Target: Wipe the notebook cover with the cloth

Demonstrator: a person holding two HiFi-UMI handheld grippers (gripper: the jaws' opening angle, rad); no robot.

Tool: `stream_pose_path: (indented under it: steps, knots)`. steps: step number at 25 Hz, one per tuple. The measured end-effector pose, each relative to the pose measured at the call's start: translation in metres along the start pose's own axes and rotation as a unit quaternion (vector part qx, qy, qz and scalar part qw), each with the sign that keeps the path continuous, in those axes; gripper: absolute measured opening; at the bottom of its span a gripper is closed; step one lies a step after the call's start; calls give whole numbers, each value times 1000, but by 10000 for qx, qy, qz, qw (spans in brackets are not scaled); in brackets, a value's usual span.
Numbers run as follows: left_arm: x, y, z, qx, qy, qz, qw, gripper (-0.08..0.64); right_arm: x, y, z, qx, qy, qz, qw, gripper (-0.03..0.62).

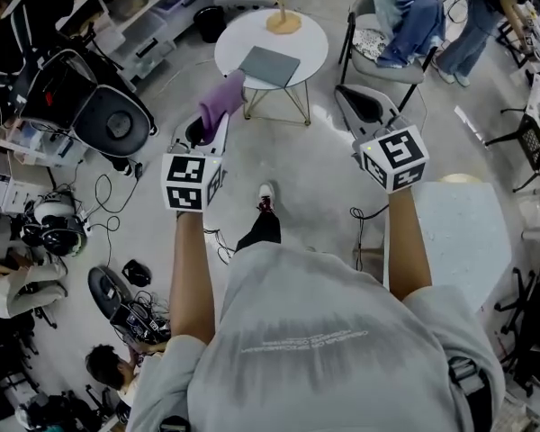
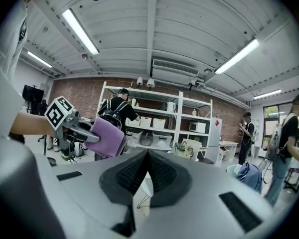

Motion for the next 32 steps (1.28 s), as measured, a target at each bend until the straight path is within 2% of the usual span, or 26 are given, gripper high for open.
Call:
stream_pose_path:
  steps: [11, 16, 23, 26, 32]
  knots:
    - [123, 7, 113, 12, -304, 18, 9995, 74, -49, 13, 139, 119, -358, 21, 9993, 0]
    - [166, 9, 149, -16, -447, 47, 9990, 74, -60, 15, 185, 176, -478, 35, 9987, 0]
    - [197, 6, 195, -16, -707, -33, 9975, 74, -71, 15, 224, 266, -634, -198, 9974, 0]
    - [203, -2, 224, 94, -856, -69, 9963, 74, -84, -4, 242, 445, -643, -11, 9969, 0]
    - [202, -19, 247, 379, -1044, -151, 9937, 74, -94, -35, 255, 787, -816, 446, 9926, 2]
Point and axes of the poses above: the fingertips, and each gripper's own axes: z forward along the fingers, x to its left, y out of its top, the point moved 4 cm from there along -z, backward along the fingers, and after that the axes turned 4 degrees about -x, right-handed, at the moved point
